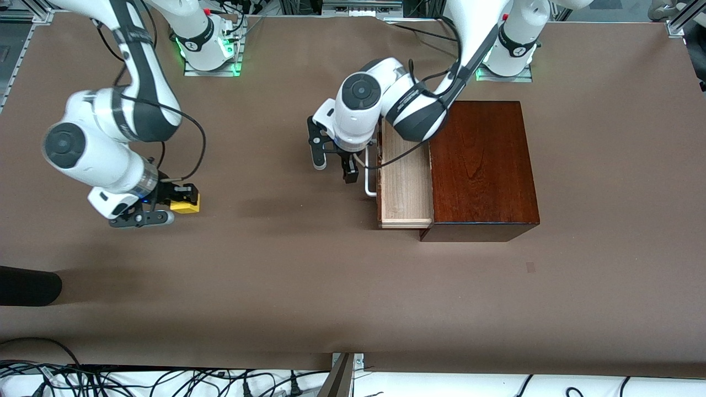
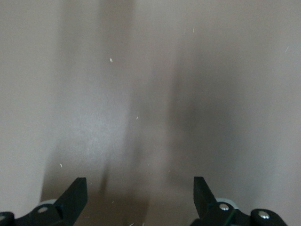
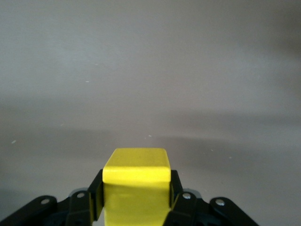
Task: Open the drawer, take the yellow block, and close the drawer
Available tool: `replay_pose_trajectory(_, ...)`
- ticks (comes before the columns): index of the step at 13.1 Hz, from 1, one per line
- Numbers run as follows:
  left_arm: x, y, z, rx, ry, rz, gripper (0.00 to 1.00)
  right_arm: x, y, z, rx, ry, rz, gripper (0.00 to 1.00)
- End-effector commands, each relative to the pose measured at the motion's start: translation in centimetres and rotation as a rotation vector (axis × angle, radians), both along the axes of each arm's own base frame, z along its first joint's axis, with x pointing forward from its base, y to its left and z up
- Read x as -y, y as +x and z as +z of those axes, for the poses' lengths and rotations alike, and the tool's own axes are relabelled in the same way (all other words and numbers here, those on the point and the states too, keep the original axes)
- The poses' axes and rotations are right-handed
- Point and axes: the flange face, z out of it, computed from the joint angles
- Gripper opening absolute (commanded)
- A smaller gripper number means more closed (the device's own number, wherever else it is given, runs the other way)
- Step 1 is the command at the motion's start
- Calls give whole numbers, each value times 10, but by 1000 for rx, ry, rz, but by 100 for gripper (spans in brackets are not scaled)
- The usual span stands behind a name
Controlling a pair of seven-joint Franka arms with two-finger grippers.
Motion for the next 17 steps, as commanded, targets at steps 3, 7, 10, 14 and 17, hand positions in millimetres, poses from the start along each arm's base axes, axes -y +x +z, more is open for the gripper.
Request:
replay_pose_trajectory(3, -11, -6, -29, 0, 145, -109, 100, -1, -7, -55, 0, -29, -67, 0)
replay_pose_trajectory(7, -39, 0, -24, -59, 290, -103, 100, 3, 3, -98, 37, -40, -67, 0)
replay_pose_trajectory(10, -68, 10, -23, -125, 359, -76, 100, 3, 6, -121, 65, -47, -23, 0)
replay_pose_trajectory(14, -95, 21, -20, -141, 447, -65, 100, 4, 8, -137, 91, -51, 7, 0)
replay_pose_trajectory(17, -101, 21, -17, -156, 475, -61, 100, 2, 7, -138, 89, -51, 67, 0)
